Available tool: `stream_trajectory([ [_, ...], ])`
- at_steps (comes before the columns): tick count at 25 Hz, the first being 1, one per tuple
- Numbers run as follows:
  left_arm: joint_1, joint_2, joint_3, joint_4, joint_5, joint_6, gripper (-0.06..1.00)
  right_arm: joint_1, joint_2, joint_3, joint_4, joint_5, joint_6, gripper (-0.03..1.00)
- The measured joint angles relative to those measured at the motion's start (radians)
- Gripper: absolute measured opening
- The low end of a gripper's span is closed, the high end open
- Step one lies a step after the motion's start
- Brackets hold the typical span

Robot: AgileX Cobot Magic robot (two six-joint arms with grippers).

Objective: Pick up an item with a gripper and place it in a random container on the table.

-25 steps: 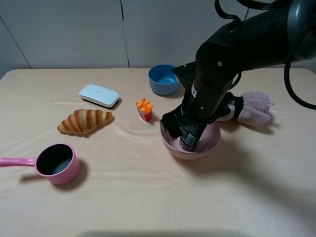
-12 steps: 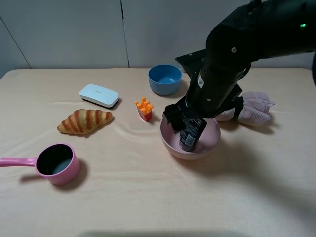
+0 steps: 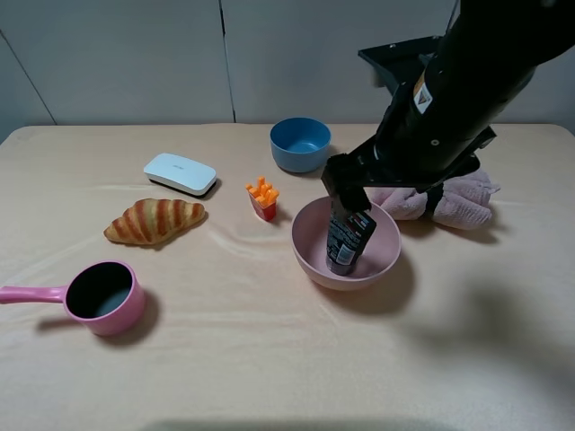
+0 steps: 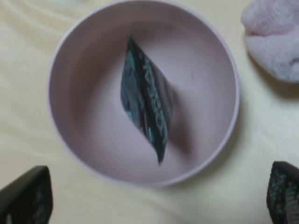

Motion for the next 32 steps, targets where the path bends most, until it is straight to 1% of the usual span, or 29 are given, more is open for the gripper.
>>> stream_trajectory([
  [11,0.0,0.0,0.0,0.0,0.0,0.0,1.0,0.0,-0.149,0.0,0.11,0.181,-0.084,0.69],
  [15,0.0,0.0,0.0,0.0,0.0,0.0,1.0,0.0,-0.19,0.0,0.116,0.257,-0.097,0.69],
  [19,0.0,0.0,0.0,0.0,0.0,0.0,1.0,0.0,-0.222,0.0,0.116,0.312,-0.118,0.69],
  [32,0.0,0.0,0.0,0.0,0.0,0.0,1.0,0.0,-0.368,0.0,0.116,0.322,-0.289,0.69],
])
